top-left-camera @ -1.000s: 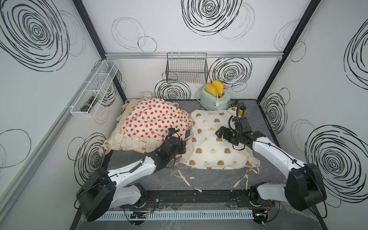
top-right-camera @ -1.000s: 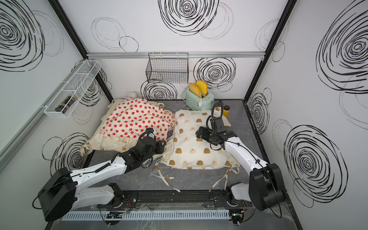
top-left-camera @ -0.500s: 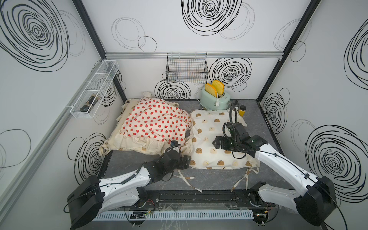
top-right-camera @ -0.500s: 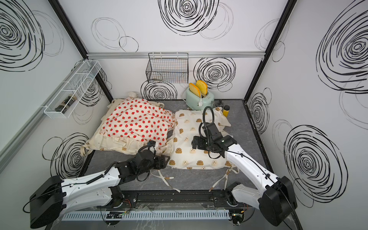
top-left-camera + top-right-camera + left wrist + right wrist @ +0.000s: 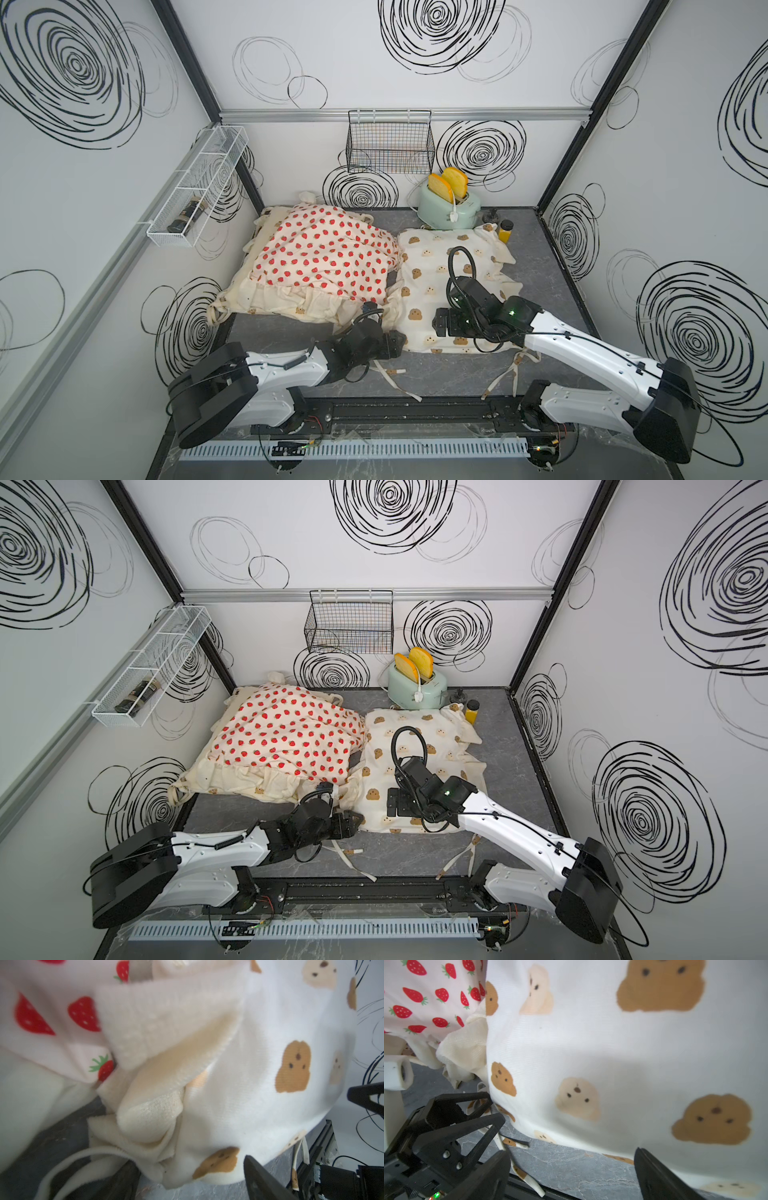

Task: Zip up pillowcases
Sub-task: Adjust the pillowcase at the center of the board.

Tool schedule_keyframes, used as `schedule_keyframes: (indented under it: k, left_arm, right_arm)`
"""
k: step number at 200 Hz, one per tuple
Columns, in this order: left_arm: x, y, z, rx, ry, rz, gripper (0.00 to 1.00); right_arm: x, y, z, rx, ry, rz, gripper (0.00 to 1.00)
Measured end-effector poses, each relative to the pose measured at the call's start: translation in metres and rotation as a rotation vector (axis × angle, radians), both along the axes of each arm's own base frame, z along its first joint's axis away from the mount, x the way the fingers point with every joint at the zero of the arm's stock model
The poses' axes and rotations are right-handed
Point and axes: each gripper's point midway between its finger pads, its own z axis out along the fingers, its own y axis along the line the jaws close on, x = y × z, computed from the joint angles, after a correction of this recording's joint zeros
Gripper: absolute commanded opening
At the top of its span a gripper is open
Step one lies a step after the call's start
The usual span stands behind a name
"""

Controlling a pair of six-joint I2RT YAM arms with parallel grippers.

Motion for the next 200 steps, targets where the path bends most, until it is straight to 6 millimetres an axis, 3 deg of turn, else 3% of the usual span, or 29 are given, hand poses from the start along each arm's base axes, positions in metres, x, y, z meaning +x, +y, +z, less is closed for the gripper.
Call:
schedule_keyframes:
  k: [48, 68, 87, 114, 148, 163, 200]
  left_arm:
    - [0.000, -0.013, -0.009, -0.035, 0.021, 0.008, 0.61]
    - [0.000, -0.017, -0.008, -0.054, 0.017, 0.010, 0.51]
    - [0.003, -0.021, -0.004, -0.072, 0.005, 0.013, 0.48]
    - [0.006, -0.023, 0.000, -0.087, -0.007, 0.020, 0.32]
    - [0.007, -0.026, 0.009, -0.103, -0.035, 0.022, 0.21]
    - [0.005, -0.029, 0.018, -0.120, -0.057, 0.015, 0.10]
    - [-0.004, -0.034, 0.048, -0.174, -0.111, 0.002, 0.05]
  right_arm:
    - [0.013, -0.038, 0.006, 0.001, -0.064, -0.112, 0.97]
    - [0.021, -0.064, 0.000, 0.004, -0.064, -0.180, 0.97]
    - [0.025, -0.081, -0.008, -0.002, -0.050, -0.219, 0.97]
    - [0.031, -0.091, -0.014, 0.002, -0.032, -0.235, 0.97]
    - [0.041, -0.101, -0.019, 0.022, -0.033, -0.260, 0.97]
    - [0.046, -0.104, -0.025, 0.040, -0.026, -0.271, 0.97]
    - [0.062, -0.110, -0.044, 0.038, 0.015, -0.286, 0.97]
